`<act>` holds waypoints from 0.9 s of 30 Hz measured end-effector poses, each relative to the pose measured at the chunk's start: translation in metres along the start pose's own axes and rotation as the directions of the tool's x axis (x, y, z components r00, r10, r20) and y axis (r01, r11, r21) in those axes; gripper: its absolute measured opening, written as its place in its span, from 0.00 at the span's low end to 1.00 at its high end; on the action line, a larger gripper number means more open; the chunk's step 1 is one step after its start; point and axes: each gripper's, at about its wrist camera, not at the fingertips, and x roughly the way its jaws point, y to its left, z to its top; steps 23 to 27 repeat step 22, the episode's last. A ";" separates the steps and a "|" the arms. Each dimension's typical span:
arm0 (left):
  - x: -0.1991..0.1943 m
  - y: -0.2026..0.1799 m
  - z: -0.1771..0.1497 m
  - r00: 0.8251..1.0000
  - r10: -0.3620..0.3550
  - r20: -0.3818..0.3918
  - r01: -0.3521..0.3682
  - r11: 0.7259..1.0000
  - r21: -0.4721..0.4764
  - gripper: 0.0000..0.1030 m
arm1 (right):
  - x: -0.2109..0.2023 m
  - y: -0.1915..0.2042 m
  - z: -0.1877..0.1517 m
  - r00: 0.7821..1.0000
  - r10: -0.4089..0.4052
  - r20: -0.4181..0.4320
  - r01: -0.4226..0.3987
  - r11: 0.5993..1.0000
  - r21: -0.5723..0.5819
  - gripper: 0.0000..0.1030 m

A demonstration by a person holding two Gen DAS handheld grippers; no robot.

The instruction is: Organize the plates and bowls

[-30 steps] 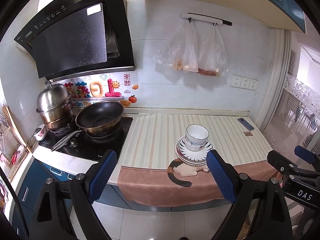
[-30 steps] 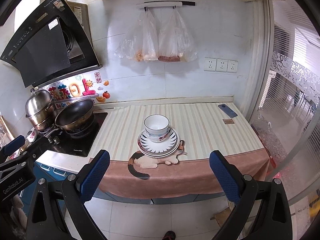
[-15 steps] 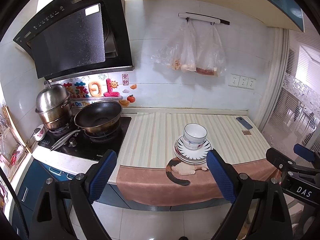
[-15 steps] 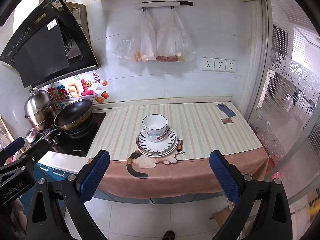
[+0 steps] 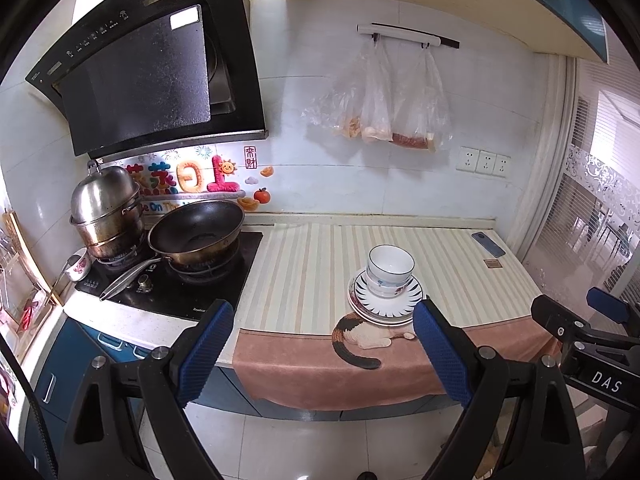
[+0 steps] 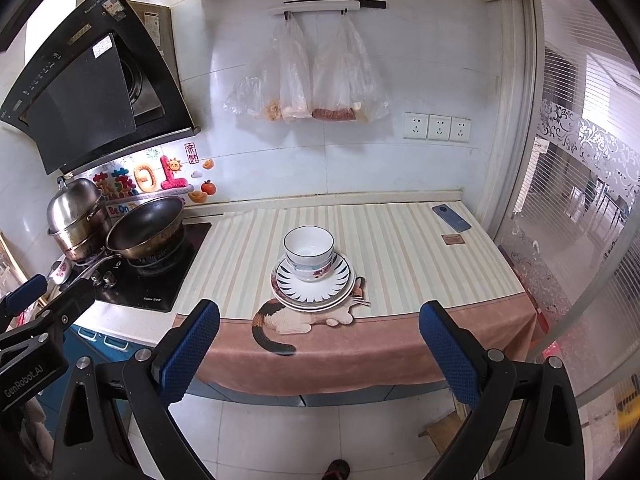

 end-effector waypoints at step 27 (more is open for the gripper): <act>0.000 0.002 -0.001 1.000 0.011 0.002 -0.011 1.000 -0.002 0.89 | 0.002 0.006 -0.001 1.000 0.004 -0.006 -0.004 1.000 -0.009 0.99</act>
